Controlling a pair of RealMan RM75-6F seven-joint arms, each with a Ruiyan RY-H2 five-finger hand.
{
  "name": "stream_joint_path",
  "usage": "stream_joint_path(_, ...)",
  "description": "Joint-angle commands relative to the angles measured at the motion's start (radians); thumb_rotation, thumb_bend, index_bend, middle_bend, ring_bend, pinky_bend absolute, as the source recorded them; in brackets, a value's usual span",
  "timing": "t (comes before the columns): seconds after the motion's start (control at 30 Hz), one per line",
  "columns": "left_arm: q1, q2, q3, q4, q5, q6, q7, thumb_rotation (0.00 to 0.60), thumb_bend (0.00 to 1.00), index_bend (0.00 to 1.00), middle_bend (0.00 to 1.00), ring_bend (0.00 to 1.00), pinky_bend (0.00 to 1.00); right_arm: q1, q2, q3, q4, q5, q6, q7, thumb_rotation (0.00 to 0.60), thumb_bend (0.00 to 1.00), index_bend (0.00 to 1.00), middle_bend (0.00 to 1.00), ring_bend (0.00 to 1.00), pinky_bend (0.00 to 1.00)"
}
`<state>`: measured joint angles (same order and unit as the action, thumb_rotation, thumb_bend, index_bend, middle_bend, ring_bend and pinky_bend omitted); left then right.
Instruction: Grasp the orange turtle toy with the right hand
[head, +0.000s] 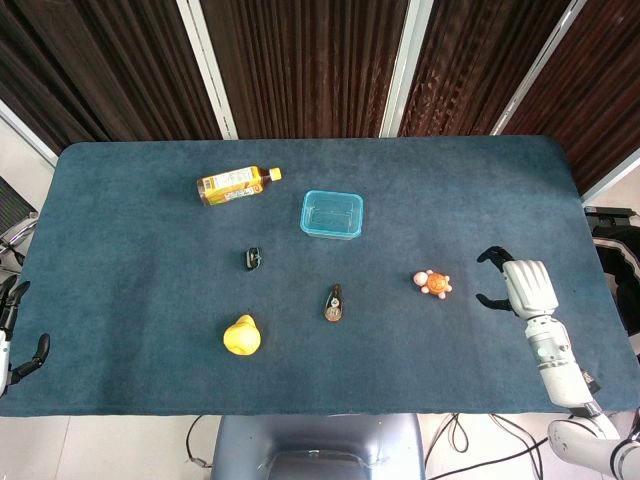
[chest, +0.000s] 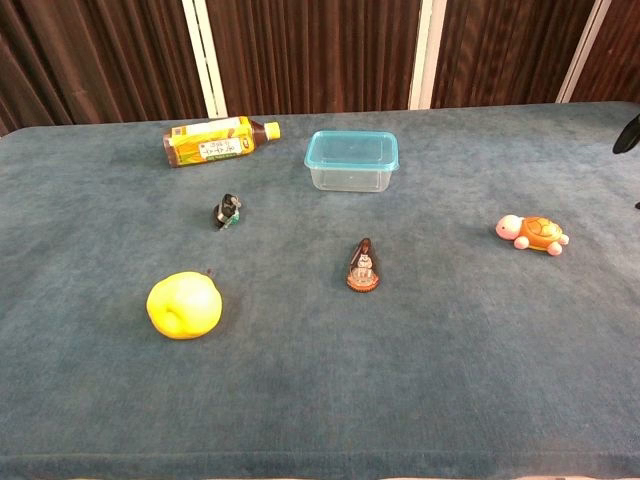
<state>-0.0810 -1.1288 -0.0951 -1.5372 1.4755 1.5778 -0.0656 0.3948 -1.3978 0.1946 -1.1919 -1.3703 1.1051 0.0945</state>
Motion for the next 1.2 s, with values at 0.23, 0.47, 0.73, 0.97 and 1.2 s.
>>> stream_joint_path(0.23, 0.003, 0.019, 0.021, -0.003, 0.034, -0.008, -0.029, 0.600, 0.42, 0.10, 0.02, 0.07, 0.34, 0.058, -0.103, -0.004, 0.095, 0.063, -0.088, -0.043, 0.600, 0.27, 0.45, 0.40, 1.00, 1.00)
stream_joint_path(0.47, 0.008, 0.023, 0.034, 0.011, 0.071, 0.010, -0.057, 0.600, 0.42, 0.10, 0.03, 0.07, 0.34, 0.094, -0.182, -0.009, 0.199, 0.064, -0.118, -0.029, 0.600, 0.27, 0.49, 0.40, 1.00, 1.00)
stream_joint_path(0.73, 0.017, 0.028, 0.032, 0.020, 0.073, 0.026, -0.100, 0.600, 0.42, 0.10, 0.03, 0.07, 0.34, 0.134, -0.277, -0.011, 0.338, 0.053, -0.143, 0.036, 0.600, 0.27, 0.53, 0.41, 1.00, 1.00)
stream_joint_path(0.97, 0.018, 0.035, 0.036, 0.029, 0.079, 0.024, -0.130, 0.600, 0.42, 0.10, 0.03, 0.07, 0.34, 0.162, -0.353, -0.019, 0.451, 0.025, -0.139, 0.107, 0.600, 0.27, 0.55, 0.42, 1.00, 1.00)
stream_joint_path(1.2, 0.020, 0.039, 0.040, 0.039, 0.090, 0.028, -0.148, 0.600, 0.42, 0.10, 0.03, 0.07, 0.35, 0.181, -0.411, -0.027, 0.550, 0.007, -0.140, 0.162, 0.600, 0.31, 0.58, 0.44, 1.00, 1.00)
